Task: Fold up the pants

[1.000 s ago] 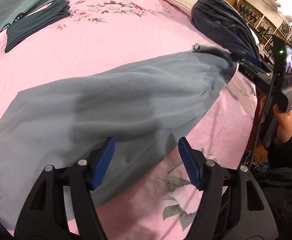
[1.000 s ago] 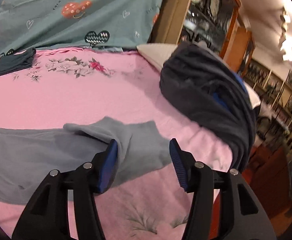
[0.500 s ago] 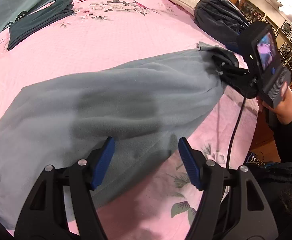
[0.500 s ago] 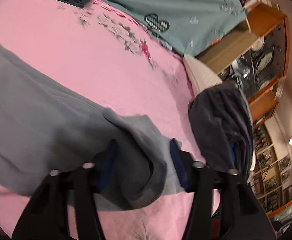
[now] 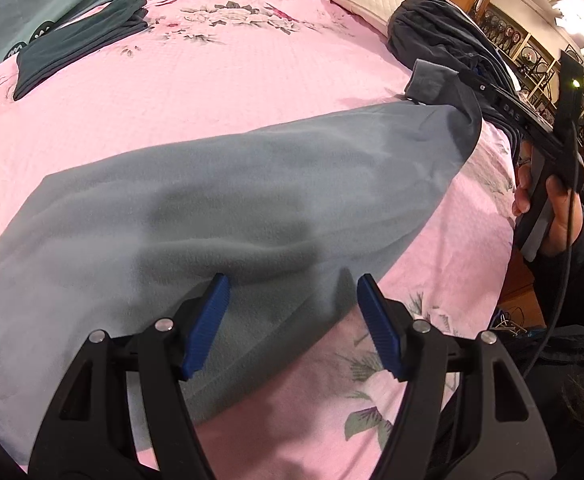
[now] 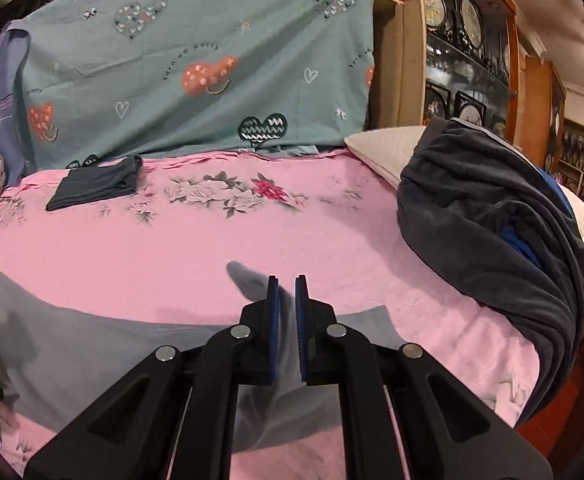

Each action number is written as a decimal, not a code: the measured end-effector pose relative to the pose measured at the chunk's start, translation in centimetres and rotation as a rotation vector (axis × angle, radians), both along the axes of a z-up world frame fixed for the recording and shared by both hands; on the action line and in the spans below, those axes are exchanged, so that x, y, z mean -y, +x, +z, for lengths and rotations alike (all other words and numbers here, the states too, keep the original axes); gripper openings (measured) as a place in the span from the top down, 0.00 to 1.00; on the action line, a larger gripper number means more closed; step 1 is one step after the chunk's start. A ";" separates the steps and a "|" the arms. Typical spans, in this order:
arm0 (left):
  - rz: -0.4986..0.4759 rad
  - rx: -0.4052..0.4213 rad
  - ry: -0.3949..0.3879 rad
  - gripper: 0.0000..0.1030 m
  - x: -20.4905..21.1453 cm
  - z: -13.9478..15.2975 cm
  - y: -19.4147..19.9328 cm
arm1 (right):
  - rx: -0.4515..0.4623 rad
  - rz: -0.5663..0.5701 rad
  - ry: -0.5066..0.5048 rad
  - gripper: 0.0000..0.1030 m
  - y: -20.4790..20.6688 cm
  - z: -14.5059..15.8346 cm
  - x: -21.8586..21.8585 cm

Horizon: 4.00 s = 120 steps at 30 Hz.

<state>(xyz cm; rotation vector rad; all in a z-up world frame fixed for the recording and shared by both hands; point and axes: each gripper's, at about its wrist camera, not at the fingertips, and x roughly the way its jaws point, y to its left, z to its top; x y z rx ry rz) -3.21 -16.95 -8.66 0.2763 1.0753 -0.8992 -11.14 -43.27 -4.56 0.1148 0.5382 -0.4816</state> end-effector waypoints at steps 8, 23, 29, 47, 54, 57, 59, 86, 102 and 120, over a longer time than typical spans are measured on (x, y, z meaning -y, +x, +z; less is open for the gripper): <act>-0.005 0.002 0.005 0.31 0.2 0.1 0.0 | -0.382 -0.217 -0.019 0.93 1.9 -3.8 2.3; 0.037 0.025 -0.012 0.29 0.2 0.4 0.2 | -0.381 -0.021 -0.030 0.40 3.6 -2.8 2.1; 0.049 0.033 0.014 0.29 0.6 0.2 0.6 | -0.425 -0.030 -0.070 0.40 5.7 -5.0 2.7; 0.053 0.041 0.000 0.29 1.1 -0.2 0.9 | -0.539 -0.168 -0.099 0.66 5.6 -6.5 4.7; 0.055 0.042 0.002 0.28 1.0 -0.1 0.9 | -0.430 -0.172 -0.188 0.47 3.0 -1.2 4.2; 0.045 0.043 -0.007 0.28 1.1 0.0 0.7 | -0.428 -0.162 -0.167 0.47 1.4 0.2 4.0; 0.040 0.044 -0.013 0.28 1.0 0.1 0.5 | -0.453 -0.151 -0.121 0.47 0.7 -0.3 4.2; 0.075 0.051 -0.025 0.26 0.5 0.6 1.1 | -0.326 0.059 0.037 0.98 5.2 1.1 3.2; 0.094 0.043 -0.058 0.23 -0.4 1.3 1.8 | -0.321 -0.054 -0.047 0.98 2.9 1.1 4.4; -0.010 0.119 0.131 0.23 -2.3 0.2 -2.5 | -0.297 -0.057 0.135 0.65 -2.3 -1.0 3.8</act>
